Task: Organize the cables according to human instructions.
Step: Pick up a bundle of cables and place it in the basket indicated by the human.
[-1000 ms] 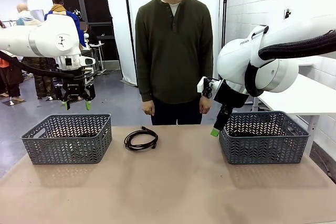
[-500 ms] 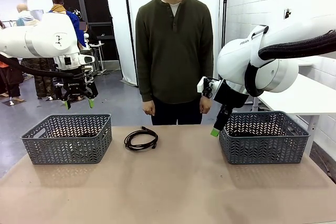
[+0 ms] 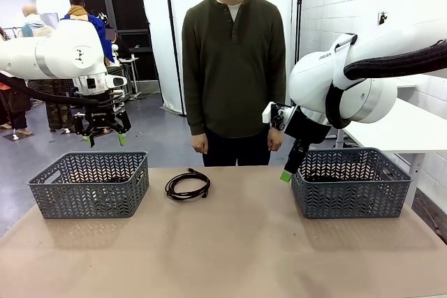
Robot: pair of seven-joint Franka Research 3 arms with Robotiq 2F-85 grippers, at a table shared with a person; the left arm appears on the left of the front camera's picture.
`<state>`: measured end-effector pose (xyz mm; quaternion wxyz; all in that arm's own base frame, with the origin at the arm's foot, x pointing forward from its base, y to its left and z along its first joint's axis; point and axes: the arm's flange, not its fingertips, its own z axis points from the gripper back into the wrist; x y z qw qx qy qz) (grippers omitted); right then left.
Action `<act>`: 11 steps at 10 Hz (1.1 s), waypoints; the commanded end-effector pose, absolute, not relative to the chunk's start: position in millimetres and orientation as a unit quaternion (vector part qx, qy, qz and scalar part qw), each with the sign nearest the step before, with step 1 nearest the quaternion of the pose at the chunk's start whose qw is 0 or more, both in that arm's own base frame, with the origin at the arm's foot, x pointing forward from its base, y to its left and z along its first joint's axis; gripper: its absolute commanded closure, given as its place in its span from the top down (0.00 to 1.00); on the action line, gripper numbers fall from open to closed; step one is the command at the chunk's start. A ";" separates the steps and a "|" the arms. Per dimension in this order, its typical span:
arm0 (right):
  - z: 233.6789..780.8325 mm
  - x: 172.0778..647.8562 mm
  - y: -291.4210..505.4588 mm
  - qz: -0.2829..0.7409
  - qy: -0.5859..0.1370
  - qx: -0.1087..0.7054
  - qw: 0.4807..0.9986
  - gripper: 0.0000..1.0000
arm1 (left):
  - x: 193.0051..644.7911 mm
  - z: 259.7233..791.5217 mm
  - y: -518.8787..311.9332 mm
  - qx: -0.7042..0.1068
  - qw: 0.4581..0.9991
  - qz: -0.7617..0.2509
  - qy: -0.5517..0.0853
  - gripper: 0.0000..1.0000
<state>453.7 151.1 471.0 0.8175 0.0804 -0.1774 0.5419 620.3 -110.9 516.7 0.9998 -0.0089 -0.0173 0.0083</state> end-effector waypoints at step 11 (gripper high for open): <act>469.5 453.9 151.1 0.540 -0.179 0.080 0.818 1.00 | 449.7 492.3 -151.1 -0.069 0.952 -0.276 -0.113 1.00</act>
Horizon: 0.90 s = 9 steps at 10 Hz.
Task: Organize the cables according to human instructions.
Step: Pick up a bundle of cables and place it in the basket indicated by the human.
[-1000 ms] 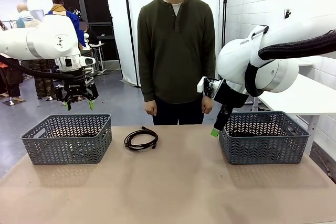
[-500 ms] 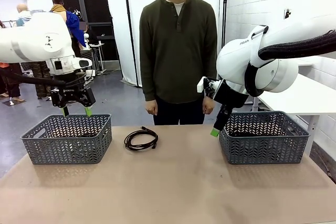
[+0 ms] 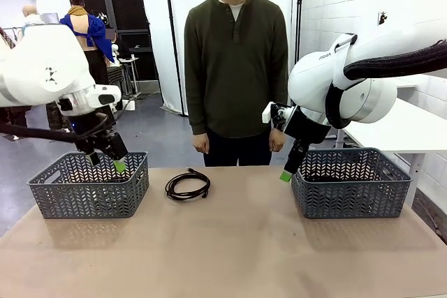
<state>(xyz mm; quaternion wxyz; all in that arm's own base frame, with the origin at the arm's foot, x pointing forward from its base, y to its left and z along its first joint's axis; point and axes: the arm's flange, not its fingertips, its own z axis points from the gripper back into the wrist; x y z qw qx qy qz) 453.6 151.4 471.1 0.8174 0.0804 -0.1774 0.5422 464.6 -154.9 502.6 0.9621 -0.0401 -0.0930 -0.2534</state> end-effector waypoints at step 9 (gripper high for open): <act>469.5 453.9 151.1 0.540 -0.179 0.080 0.818 1.00 | 424.0 478.9 -158.6 -0.090 0.944 -0.292 -0.128 1.00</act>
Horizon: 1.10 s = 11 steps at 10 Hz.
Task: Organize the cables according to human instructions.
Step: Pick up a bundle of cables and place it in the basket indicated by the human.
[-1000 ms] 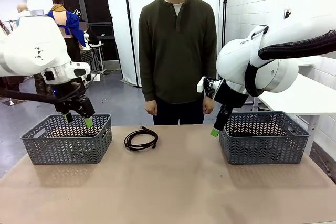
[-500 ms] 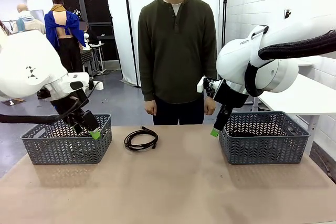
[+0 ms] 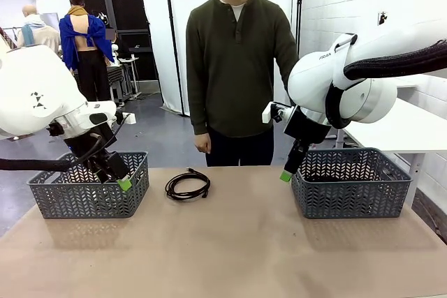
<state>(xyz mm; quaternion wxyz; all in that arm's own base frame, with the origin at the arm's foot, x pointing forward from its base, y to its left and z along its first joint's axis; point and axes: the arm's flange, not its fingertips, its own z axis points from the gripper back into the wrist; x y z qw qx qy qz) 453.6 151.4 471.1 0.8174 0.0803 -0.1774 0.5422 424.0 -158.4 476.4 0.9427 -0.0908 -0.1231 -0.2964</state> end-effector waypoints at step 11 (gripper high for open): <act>469.5 453.9 151.1 0.540 -0.179 0.080 0.818 1.00 | 424.0 478.9 -158.6 -0.090 0.944 -0.292 -0.128 1.00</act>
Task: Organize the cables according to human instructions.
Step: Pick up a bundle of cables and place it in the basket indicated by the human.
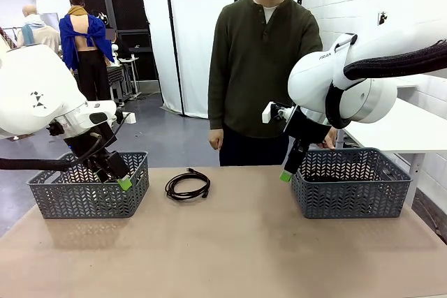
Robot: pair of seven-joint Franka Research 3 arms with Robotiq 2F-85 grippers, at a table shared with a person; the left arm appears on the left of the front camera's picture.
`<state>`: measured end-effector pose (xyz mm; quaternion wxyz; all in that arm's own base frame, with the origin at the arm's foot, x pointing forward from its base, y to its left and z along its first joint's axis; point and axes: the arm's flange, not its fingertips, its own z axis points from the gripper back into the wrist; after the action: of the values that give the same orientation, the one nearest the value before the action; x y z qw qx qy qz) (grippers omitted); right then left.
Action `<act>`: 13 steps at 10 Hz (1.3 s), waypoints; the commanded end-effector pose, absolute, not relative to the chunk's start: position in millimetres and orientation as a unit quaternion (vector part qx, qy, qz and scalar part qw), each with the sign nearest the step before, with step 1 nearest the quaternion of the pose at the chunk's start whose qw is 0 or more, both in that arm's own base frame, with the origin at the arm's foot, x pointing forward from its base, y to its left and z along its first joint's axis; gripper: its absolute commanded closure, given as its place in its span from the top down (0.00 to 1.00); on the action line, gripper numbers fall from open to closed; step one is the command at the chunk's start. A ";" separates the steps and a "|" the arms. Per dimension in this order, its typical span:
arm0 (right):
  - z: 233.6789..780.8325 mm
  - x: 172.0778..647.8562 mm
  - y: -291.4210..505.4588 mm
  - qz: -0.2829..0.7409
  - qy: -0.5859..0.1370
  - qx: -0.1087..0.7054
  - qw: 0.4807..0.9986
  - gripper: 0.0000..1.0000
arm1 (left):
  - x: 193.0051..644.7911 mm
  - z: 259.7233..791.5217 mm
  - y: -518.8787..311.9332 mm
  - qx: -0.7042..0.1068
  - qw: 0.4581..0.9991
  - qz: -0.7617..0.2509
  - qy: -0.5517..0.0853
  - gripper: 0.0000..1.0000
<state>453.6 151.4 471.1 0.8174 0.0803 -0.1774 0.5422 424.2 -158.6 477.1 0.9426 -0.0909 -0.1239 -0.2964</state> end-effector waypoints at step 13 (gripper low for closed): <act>485.0 535.7 221.1 0.432 -0.151 0.051 0.888 1.00 | 424.0 478.9 -158.6 -0.090 0.944 -0.292 -0.128 1.00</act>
<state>514.5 203.4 480.0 0.8742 0.0643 -0.1721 0.4495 424.2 -158.8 477.6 0.9425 -0.0908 -0.1243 -0.2966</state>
